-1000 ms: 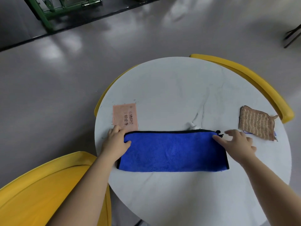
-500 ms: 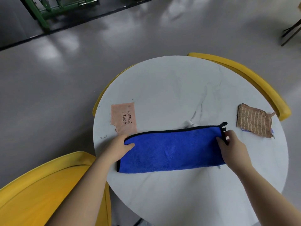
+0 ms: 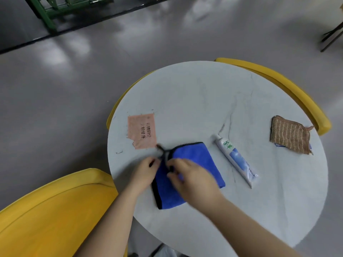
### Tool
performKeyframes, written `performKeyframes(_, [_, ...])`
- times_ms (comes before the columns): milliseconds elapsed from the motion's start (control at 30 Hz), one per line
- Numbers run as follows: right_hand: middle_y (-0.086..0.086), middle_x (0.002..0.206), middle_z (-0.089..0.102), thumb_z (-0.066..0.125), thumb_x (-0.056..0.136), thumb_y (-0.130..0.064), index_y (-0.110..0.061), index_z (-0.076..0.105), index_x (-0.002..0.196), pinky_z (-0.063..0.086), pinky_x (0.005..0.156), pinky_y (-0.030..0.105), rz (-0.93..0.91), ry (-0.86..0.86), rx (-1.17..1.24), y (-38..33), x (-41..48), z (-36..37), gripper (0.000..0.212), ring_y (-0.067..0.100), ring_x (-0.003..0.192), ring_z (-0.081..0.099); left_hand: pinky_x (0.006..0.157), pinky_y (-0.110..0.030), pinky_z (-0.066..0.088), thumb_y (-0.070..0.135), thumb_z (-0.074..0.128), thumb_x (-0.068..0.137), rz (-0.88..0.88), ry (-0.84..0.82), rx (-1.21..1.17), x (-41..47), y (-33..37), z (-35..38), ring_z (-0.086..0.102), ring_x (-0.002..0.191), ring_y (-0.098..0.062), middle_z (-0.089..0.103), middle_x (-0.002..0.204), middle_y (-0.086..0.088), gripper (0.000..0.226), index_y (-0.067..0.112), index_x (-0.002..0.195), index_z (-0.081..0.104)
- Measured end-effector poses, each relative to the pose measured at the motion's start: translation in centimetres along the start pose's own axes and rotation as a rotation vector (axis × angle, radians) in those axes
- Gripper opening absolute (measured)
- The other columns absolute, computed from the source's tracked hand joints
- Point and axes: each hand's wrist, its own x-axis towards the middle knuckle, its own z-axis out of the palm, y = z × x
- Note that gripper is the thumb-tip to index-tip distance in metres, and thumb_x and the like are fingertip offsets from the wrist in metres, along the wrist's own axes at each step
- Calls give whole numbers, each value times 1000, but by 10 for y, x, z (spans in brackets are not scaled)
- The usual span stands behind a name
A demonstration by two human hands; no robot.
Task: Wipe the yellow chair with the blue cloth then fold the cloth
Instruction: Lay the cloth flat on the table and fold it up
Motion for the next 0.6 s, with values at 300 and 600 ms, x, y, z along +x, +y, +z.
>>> performKeyframes(300, [3, 119, 60, 61, 86, -26, -18, 63, 112, 43, 84, 44, 440, 330, -112, 63, -4, 43, 27, 32, 104, 50, 75, -23, 51, 38, 67, 91, 83, -63, -52, -3, -3, -13, 66, 87, -8, 71, 92, 9, 25, 17, 104, 69])
performKeyframes(600, [1, 130, 44, 49, 88, -59, -23, 39, 141, 35, 94, 41, 581, 157, -211, 84, -6, 50, 65, 28, 116, 38, 80, -32, 52, 42, 68, 88, 306, 203, 337, -5, -17, 4, 57, 97, -12, 55, 111, 7, 35, 21, 115, 65])
